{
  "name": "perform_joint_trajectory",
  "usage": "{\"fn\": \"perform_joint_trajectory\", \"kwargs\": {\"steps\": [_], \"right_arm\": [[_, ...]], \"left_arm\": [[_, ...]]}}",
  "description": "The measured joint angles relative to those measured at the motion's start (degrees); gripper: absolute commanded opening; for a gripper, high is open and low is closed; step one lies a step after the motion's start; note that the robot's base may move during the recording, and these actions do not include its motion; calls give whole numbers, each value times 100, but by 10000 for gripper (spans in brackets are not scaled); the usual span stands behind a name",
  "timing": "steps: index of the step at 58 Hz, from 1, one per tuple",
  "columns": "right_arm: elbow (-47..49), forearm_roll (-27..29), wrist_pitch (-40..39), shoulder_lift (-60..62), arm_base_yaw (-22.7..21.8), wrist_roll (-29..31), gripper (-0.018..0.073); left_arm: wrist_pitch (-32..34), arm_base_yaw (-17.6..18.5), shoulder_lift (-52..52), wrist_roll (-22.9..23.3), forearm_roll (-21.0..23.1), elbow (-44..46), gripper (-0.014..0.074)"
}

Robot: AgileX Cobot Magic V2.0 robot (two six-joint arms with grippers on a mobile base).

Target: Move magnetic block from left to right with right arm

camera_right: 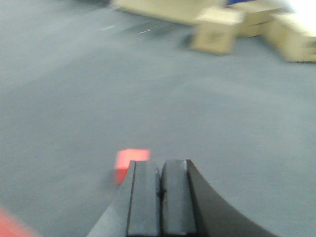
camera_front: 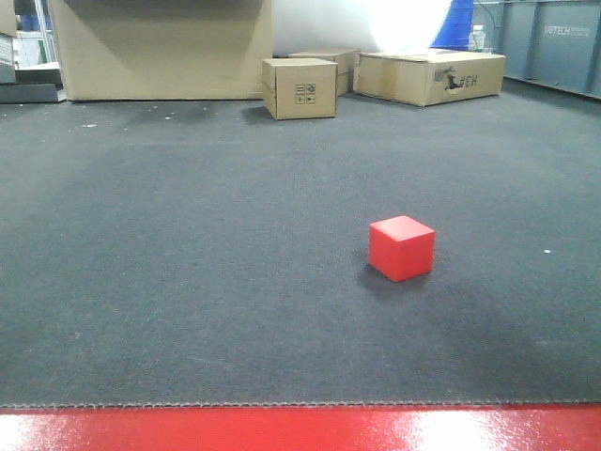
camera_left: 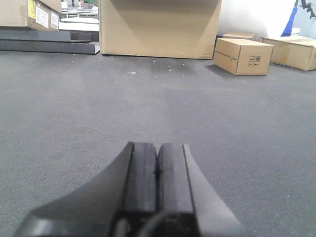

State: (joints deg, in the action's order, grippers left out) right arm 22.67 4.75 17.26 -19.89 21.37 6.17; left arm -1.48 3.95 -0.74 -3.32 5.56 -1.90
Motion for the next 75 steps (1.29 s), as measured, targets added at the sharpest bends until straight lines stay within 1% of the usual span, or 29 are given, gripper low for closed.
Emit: {"fn": "perform_joint_trajectory", "kwargs": {"steps": [12, 18, 27, 31, 36, 75], "right_arm": [[-788, -11, -878, 539, -1268, 0, 58], [-1306, -14, -1143, 933, -1845, 0, 58], [-2122, -23, -1381, 1624, -2334, 0, 58], [-2359, -23, -1440, 1884, -2418, 0, 58], [-2422, -23, -1452, 2027, -2443, 0, 58], [-2443, -23, -1442, 2045, -2451, 0, 58]], "left_arm": [[0, 0, 0, 0, 0, 0, -126], [0, 0, 0, 0, 0, 0, -126], [0, 0, 0, 0, 0, 0, -126], [0, 0, 0, 0, 0, 0, -126], [0, 0, 0, 0, 0, 0, -126], [0, 0, 0, 0, 0, 0, -126]]}}
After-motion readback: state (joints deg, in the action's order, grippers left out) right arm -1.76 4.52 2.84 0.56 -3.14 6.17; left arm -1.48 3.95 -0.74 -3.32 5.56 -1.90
